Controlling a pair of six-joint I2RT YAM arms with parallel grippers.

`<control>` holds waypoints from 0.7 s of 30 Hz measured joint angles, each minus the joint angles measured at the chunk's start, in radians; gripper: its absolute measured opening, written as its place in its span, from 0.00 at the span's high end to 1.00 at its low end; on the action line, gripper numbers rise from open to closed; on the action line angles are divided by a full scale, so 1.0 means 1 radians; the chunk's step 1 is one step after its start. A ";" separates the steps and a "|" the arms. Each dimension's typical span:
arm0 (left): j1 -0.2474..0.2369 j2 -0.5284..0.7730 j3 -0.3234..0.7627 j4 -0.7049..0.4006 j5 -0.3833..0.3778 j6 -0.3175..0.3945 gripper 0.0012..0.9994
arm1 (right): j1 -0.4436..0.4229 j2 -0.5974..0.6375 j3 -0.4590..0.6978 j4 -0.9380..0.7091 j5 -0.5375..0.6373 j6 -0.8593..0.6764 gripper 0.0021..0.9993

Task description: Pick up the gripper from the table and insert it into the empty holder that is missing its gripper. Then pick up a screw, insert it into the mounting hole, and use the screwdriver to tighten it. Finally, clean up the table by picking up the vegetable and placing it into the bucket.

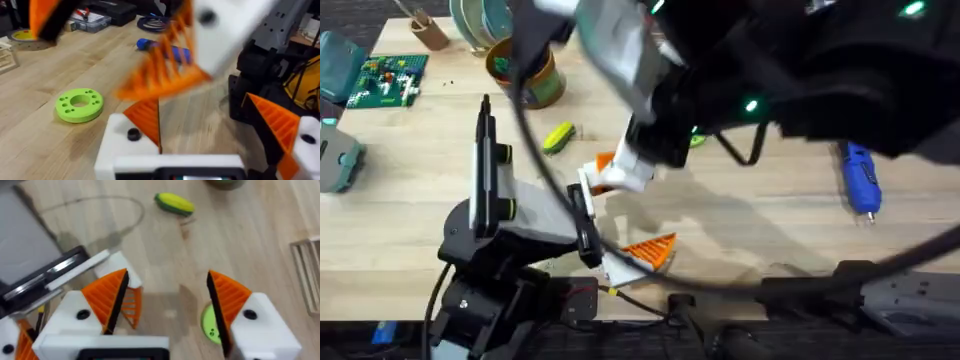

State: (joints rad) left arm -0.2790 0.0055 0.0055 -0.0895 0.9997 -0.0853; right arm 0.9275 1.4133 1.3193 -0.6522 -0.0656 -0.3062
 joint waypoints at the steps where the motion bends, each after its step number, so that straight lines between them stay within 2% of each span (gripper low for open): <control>1: 0.000 0.000 0.000 0.000 0.000 0.000 0.01 | -0.015 -0.006 0.000 0.007 0.000 0.012 0.05; 15: 0.000 0.000 0.000 0.000 0.000 0.000 0.01 | -0.207 -0.041 0.000 0.039 0.007 0.205 0.05; 21: 0.000 0.000 0.000 0.000 0.000 0.000 0.01 | -0.282 -0.041 0.000 0.039 0.150 0.370 0.04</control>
State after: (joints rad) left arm -0.2790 0.0051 0.0055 -0.0895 0.9993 -0.0853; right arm 0.6451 1.3719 1.3193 -0.6136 0.0845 0.0638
